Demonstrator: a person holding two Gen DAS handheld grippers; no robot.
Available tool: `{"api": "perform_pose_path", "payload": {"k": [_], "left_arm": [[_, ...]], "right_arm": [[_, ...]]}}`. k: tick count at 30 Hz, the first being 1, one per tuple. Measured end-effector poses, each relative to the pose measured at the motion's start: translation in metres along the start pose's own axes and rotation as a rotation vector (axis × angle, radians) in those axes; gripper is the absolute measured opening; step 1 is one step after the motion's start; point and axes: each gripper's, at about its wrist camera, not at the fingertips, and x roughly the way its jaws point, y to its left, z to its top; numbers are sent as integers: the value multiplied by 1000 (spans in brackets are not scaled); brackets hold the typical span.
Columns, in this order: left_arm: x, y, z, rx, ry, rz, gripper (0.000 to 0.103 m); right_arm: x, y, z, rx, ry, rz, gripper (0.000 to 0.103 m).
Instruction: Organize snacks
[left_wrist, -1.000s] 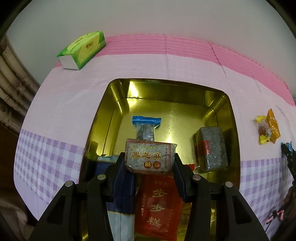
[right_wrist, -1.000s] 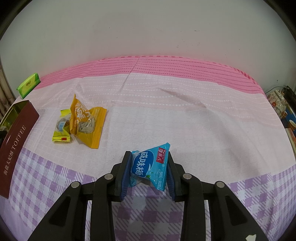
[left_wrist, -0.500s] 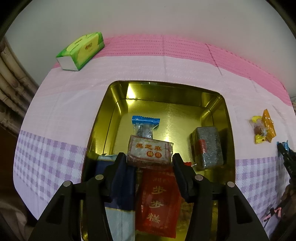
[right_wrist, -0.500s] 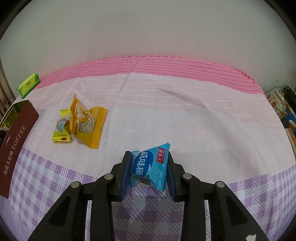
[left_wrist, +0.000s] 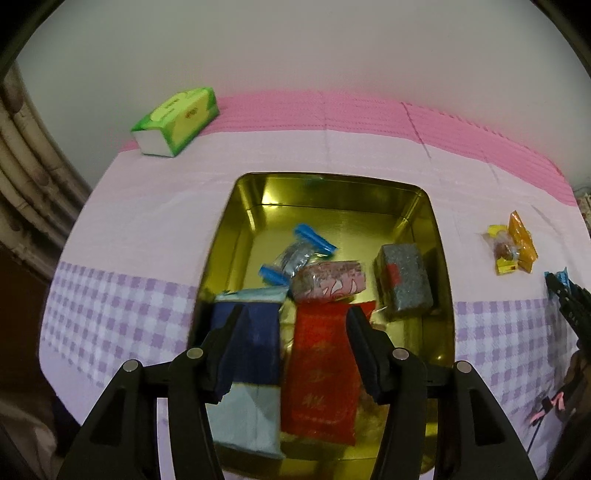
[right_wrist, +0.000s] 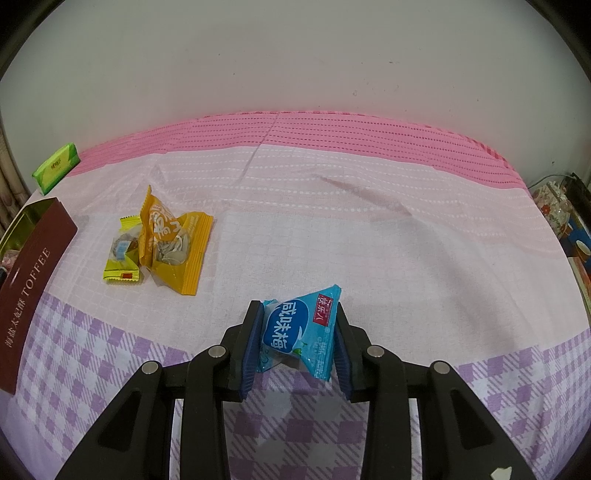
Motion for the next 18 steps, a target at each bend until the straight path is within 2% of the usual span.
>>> {"api": "perform_pose_path", "payload": {"k": [9,18], "left_arm": [[-16,15,-17,-23,-56,81,56],[-17,16,-33,-17,-62,102,57]], "right_arm": [[1,-2,2,-2,3,-4,32],[-1,3,4,-17,19,-44,31]]}}
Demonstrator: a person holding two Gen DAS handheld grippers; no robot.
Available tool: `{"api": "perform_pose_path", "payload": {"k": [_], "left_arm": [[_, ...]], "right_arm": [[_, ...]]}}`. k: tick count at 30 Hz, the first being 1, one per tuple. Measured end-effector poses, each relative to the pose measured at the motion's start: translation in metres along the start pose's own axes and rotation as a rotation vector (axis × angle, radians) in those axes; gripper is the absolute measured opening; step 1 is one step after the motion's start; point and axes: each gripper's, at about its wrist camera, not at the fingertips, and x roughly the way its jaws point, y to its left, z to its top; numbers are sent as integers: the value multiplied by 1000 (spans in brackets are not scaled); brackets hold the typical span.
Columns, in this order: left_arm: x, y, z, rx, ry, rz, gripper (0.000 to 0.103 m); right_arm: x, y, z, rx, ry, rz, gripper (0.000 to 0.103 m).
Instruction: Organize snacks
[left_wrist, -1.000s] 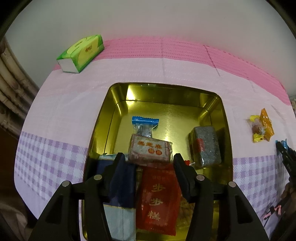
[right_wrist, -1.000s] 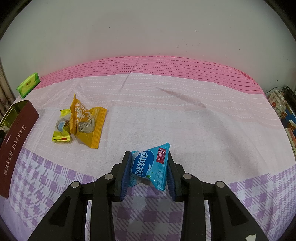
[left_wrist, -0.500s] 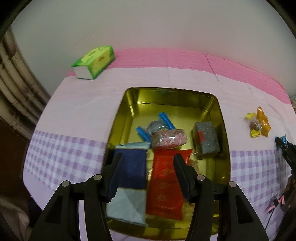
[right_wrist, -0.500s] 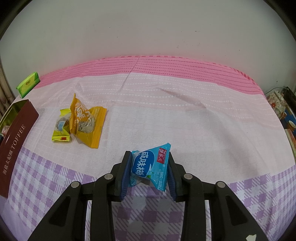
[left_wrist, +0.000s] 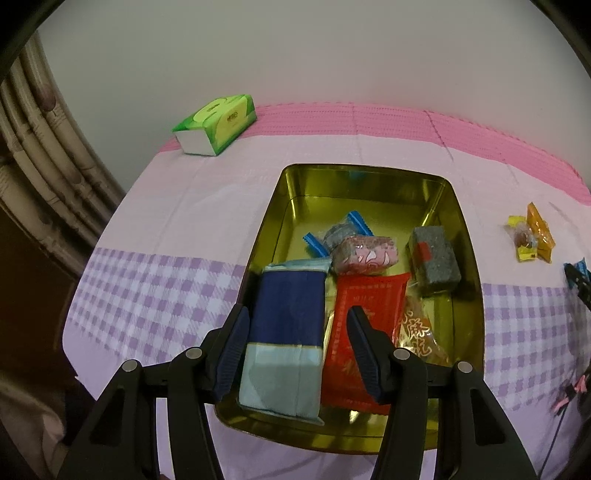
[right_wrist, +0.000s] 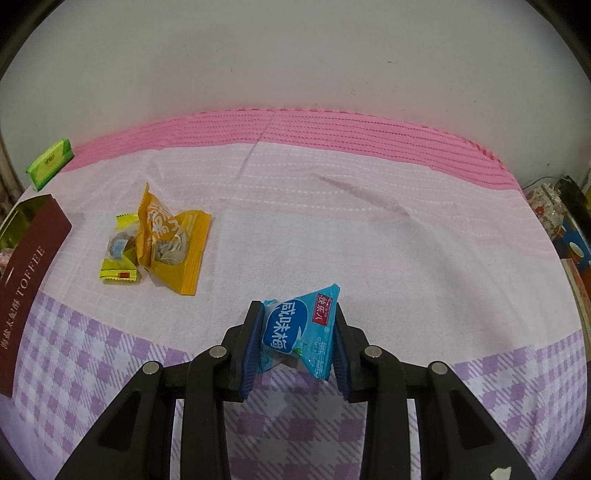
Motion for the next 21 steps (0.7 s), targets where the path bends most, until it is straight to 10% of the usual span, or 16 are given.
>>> {"api": "perform_pose_path", "payload": {"k": [12,21], "left_arm": [[-5,9,-8,-12,-51,19,63],[-17,37,-1,-89,-118,55,69]], "right_arm": [[-11,12,4,-24,15,-44,30],[-51,53,21,-31,-45,106,30]]}}
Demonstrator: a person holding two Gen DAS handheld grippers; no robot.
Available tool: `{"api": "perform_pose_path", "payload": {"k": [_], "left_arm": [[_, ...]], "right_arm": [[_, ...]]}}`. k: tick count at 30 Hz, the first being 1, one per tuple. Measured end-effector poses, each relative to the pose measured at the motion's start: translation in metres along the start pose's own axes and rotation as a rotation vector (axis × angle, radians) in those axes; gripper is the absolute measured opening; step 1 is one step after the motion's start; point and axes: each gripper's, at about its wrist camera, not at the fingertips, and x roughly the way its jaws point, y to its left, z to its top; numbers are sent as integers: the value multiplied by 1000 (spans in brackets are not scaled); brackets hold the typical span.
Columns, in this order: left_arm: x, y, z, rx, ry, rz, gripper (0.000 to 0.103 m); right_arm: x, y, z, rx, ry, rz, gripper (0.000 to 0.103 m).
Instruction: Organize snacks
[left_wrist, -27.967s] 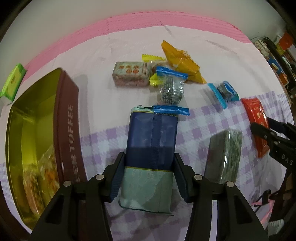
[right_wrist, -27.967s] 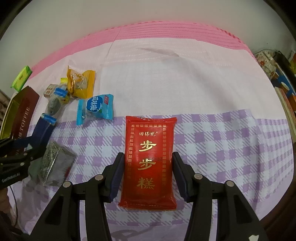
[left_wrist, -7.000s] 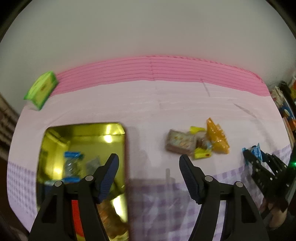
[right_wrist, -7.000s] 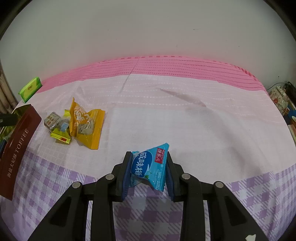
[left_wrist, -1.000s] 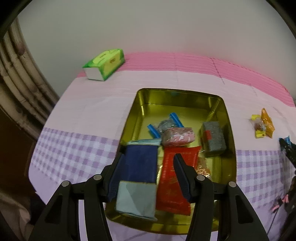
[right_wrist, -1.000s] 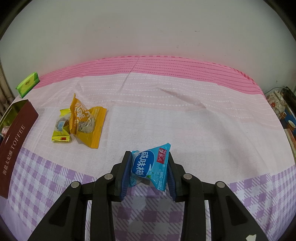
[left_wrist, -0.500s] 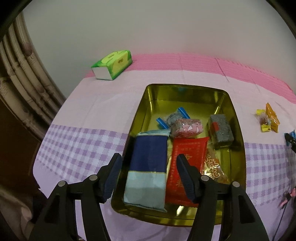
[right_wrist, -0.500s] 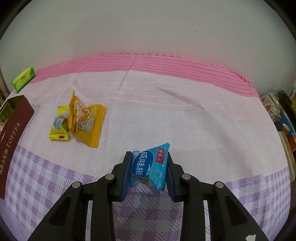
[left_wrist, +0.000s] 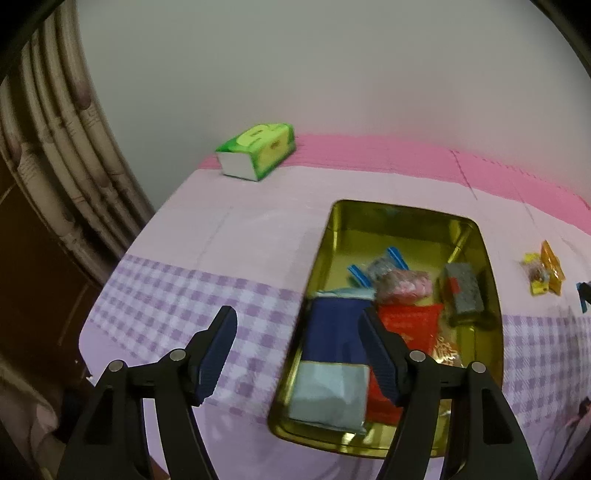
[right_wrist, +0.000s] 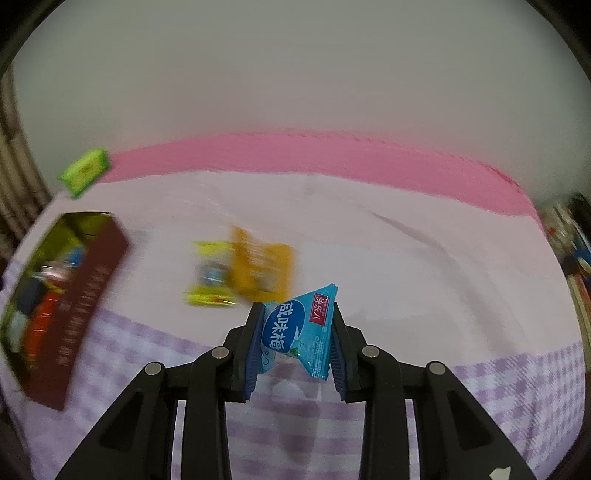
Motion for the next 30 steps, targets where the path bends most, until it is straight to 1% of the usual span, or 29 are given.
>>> {"api": "perform_pose_path", "payload": {"k": [4,8,14,20,30], "left_arm": [[5,14,2,-54,24,5,69],[10,28,1,-98,46,31,69],[17,46,-1,-162,75,61,69],[20,54,-2,-190,92,66,69],[24,54,-1,-189,103,59,69]], "right_arm": [[-15,43,10,-60,-25,101,30],[-25,96,17,-146,-36,207,30],[-29,166,19,-254,-26,314,30],[-21,207,10,-322,6,358,30],[-5,228,-7,-359,72,377,30]]}}
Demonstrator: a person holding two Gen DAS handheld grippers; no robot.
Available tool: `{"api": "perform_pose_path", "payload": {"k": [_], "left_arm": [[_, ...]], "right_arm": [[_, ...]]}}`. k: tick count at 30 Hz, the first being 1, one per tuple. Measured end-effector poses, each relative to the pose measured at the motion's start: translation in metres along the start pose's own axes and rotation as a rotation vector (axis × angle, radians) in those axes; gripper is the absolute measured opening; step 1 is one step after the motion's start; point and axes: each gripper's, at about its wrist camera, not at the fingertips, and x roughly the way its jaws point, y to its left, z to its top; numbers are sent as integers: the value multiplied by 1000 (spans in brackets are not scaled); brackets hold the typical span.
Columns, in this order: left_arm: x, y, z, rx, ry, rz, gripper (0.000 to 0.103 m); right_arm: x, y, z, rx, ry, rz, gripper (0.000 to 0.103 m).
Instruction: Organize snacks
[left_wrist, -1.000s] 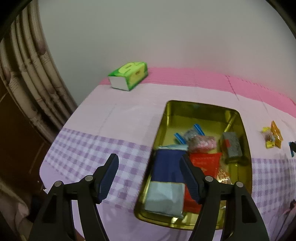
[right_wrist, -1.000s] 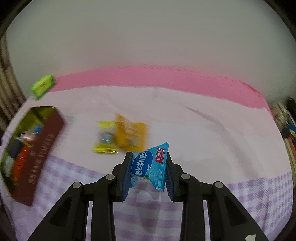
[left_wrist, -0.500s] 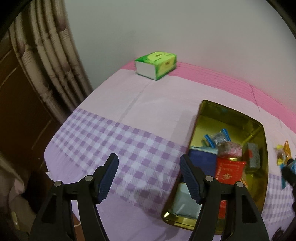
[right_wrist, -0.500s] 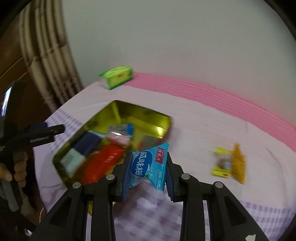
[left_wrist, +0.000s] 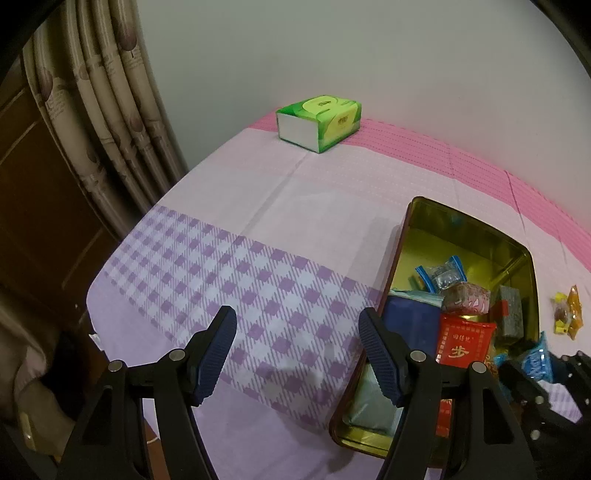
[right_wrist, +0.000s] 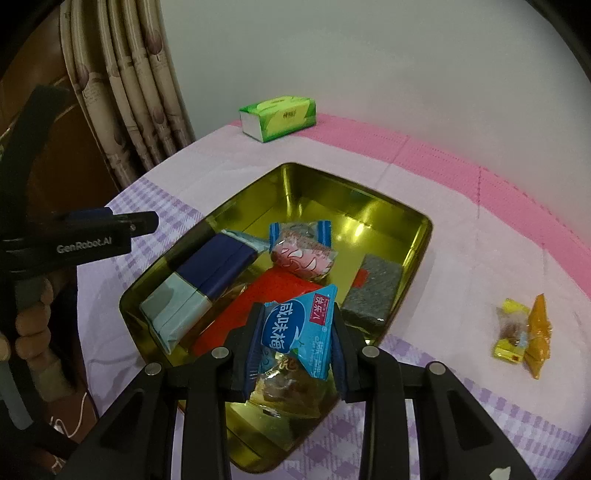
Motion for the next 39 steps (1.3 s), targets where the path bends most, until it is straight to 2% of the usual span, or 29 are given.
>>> {"api": "perform_pose_path", "payload": {"k": [8,13,17,24,28,32,39], "left_arm": [[-1,-7,-3,21,-3,-5,69],[0,-7,-3,19,0,-4,69],[-1,-8,-4,16,-2,-1,69],[-1,-8,-4,18,-2,0,69],[-1,-8,-4,15,-1,0,69],[-1,-8,-5,19,-3,4,69],[-2,-12,-6,51,-8,8,69]], "right_arm": [[15,4,-4,-1,39,1,31],[16,2,-5,10,43,6,35],[12,-1,-1,22,23,7,45],[-13,-18,10,66,-46,8,45],[-33,-47,13,106,-97,-57,47],[-46,-97,12,187,-116,-150,48],[-46,-169,-7,274,-78,-290,48]]}}
